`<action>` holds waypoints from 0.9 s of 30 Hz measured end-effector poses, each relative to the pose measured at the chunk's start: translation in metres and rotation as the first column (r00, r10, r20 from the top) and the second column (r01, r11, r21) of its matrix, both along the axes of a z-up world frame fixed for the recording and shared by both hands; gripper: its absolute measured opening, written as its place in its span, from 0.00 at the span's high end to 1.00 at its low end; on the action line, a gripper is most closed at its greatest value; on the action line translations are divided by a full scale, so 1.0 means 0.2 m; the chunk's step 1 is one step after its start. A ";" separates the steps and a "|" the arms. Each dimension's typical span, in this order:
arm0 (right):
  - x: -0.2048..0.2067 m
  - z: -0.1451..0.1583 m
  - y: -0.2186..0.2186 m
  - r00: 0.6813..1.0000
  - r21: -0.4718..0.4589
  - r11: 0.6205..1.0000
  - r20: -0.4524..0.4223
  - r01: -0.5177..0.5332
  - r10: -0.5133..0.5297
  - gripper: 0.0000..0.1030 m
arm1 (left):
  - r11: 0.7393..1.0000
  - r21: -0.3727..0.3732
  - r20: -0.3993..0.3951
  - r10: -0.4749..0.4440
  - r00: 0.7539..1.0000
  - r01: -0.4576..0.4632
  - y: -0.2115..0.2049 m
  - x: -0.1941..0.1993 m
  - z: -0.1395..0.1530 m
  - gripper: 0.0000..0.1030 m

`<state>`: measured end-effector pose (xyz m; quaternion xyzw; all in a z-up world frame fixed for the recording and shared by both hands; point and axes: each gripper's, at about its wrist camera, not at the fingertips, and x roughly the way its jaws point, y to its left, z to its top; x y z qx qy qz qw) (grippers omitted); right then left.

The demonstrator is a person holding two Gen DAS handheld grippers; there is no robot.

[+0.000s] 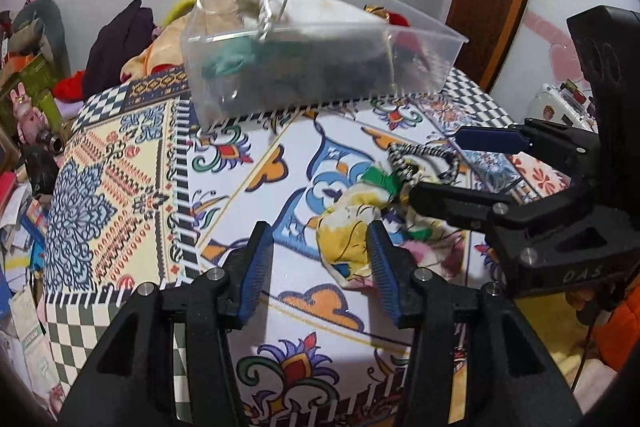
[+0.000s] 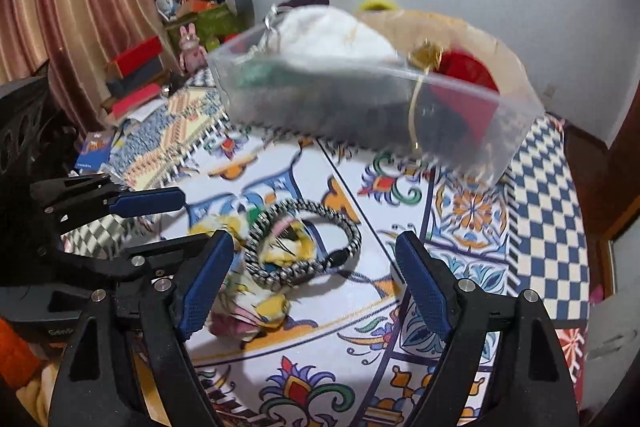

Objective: Organize soft objects
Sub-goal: 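Grasp the floral scrunchie with the left gripper while the right grasps the braided hair tie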

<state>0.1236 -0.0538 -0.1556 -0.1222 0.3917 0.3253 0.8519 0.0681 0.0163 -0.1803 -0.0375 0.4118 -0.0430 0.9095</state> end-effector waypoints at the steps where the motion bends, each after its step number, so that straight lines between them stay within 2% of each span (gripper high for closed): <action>1: 0.00 0.00 0.00 1.000 -0.003 1.000 0.001 0.007 -0.007 0.21 | 1.000 0.000 0.004 0.002 1.000 -0.002 0.00 0.00 0.00 0.53; 5: 0.00 0.00 -0.07 0.999 0.013 0.999 0.004 0.051 -0.051 0.21 | 0.999 0.024 0.011 0.036 0.999 -0.036 0.03 -0.01 0.00 0.53; 10: 0.04 -0.01 -0.19 0.993 0.015 0.993 -0.008 0.121 -0.121 0.22 | 0.997 0.008 0.002 0.076 0.997 -0.076 0.11 0.00 0.00 0.53; 13: 0.07 -0.02 -0.23 0.989 0.028 0.989 -0.033 0.145 -0.144 0.22 | 0.998 -0.003 0.005 0.062 0.998 -0.062 0.11 0.00 0.02 0.53; 18: 0.04 0.01 -0.20 0.994 0.055 0.993 -0.026 0.109 -0.107 0.22 | 1.000 0.014 0.015 0.012 1.000 -0.012 0.03 0.03 0.03 0.53; 23: 0.03 -0.01 -0.10 0.998 0.016 0.997 0.000 0.070 -0.070 0.22 | 1.000 0.012 0.006 0.010 1.000 -0.011 -0.01 0.07 0.00 0.53; 24: 0.03 -0.02 -0.09 0.997 0.010 0.997 -0.002 0.072 -0.072 0.22 | 1.000 0.007 0.009 0.009 1.000 -0.009 -0.01 0.07 0.00 0.55; 26: 0.04 -0.05 -0.08 0.997 -0.004 0.997 0.002 0.083 -0.083 0.32 | 1.000 -0.009 0.014 0.008 1.000 -0.008 -0.01 0.08 0.00 0.67; 27: 0.04 -0.05 -0.07 0.996 -0.016 0.996 0.024 0.090 -0.089 0.35 | 1.000 -0.008 0.017 0.012 1.000 -0.012 0.00 0.08 0.00 0.70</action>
